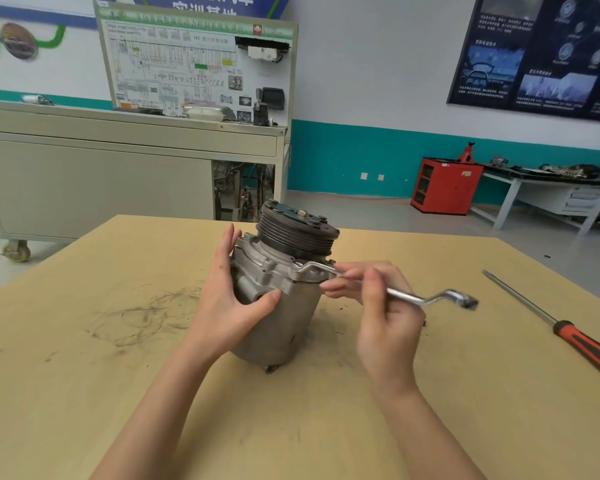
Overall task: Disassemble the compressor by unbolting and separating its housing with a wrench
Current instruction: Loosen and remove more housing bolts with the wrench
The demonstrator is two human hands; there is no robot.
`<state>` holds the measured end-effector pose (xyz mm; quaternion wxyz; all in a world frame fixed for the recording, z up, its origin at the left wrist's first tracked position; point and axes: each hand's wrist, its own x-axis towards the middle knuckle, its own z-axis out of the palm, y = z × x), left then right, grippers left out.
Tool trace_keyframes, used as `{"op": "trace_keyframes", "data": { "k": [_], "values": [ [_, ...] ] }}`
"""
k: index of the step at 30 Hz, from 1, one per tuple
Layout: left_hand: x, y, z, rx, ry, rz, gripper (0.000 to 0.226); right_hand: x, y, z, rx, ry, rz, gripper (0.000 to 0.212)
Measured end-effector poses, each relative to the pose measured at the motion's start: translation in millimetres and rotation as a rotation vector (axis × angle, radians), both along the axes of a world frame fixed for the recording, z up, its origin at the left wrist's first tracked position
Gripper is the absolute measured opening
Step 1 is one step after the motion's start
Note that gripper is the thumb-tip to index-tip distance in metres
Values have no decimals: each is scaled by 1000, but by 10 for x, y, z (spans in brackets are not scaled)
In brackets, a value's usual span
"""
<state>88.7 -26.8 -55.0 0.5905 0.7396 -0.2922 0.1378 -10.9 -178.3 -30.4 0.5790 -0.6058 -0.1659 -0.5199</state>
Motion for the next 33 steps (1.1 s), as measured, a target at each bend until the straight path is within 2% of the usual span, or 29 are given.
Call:
{"op": "trace_keyframes", "data": {
  "k": [5,7,9,13,16,18,21,22,24,29,33],
  "values": [
    [-15,-16,-9,8,-11,20,100,261,-288,56,808,393,684,29],
    [-28,-18,2,9,-11,24,99,359,-331,85,909,452,767,27],
    [-38,-16,12,12,-8,26,99,393,-334,153,819,434,681,32],
    [-60,-20,21,7,-3,36,98,244,-228,368,359,278,233,47],
    [-62,-20,21,8,-4,43,96,87,2,534,70,145,-33,36],
    [-62,-21,18,10,-6,47,96,-12,92,623,-46,178,-75,22],
    [-69,-24,21,11,-11,55,97,-146,87,665,-78,303,53,10],
    [-71,-27,24,13,-14,59,98,-180,82,664,-94,301,53,12],
    [-69,-28,26,14,-20,64,98,-199,94,652,-190,220,-79,20],
    [-65,-20,19,23,-20,67,98,-144,149,595,-603,75,-493,39],
    [-57,-19,19,25,-22,73,99,-126,177,600,-685,52,-541,36]
  ]
}}
